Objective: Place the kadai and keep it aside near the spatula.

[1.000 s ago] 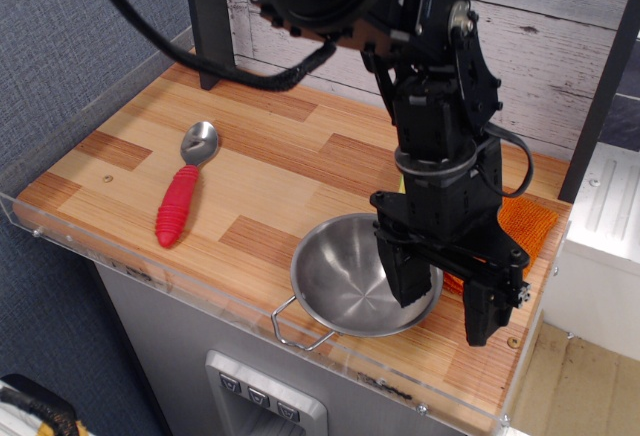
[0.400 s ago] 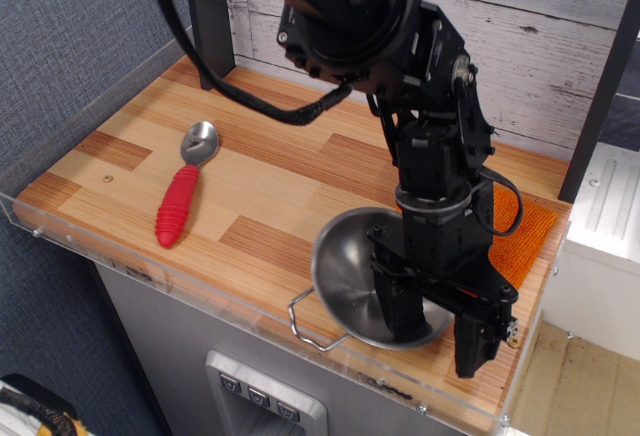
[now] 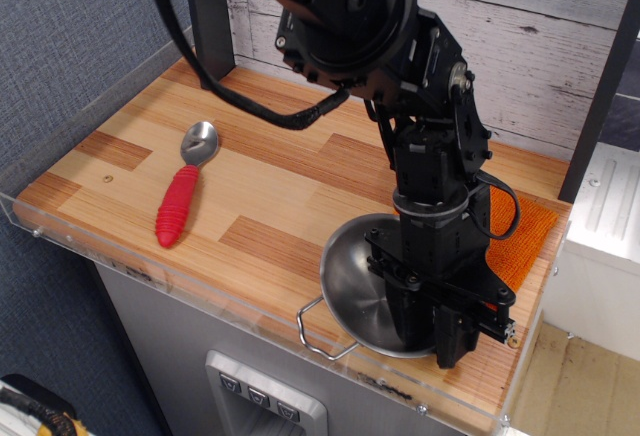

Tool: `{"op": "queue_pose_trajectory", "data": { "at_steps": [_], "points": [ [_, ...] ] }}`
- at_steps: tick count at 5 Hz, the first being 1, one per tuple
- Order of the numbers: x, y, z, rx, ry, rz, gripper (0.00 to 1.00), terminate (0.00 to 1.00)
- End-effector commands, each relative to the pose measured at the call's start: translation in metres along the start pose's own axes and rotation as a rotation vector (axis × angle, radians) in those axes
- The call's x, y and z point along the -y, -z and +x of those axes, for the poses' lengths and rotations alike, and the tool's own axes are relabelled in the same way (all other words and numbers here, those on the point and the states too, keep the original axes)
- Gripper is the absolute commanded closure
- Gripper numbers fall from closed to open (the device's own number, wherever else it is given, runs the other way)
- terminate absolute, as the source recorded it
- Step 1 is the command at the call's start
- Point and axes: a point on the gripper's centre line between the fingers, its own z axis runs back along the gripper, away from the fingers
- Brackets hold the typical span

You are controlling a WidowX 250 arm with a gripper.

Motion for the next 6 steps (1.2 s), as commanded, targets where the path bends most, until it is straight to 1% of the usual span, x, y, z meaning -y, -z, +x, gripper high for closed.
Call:
{"op": "queue_pose_trajectory", "data": {
  "at_steps": [1,2,3,4,5,6],
  "points": [
    [0.007,-0.011,-0.001,0.037,0.031,0.012,1.0,0.0],
    [0.008,-0.013,-0.001,0.043,0.035,0.016,1.0,0.0],
    [0.009,-0.025,0.001,0.106,0.034,0.001,1.0,0.0],
    [0.016,-0.064,0.009,0.259,0.043,0.019,1.0,0.0],
    [0.026,-0.109,0.014,0.39,0.065,0.074,1.0,0.0],
    [0.03,-0.142,0.013,0.477,0.065,0.115,1.0,0.0]
  ]
}}
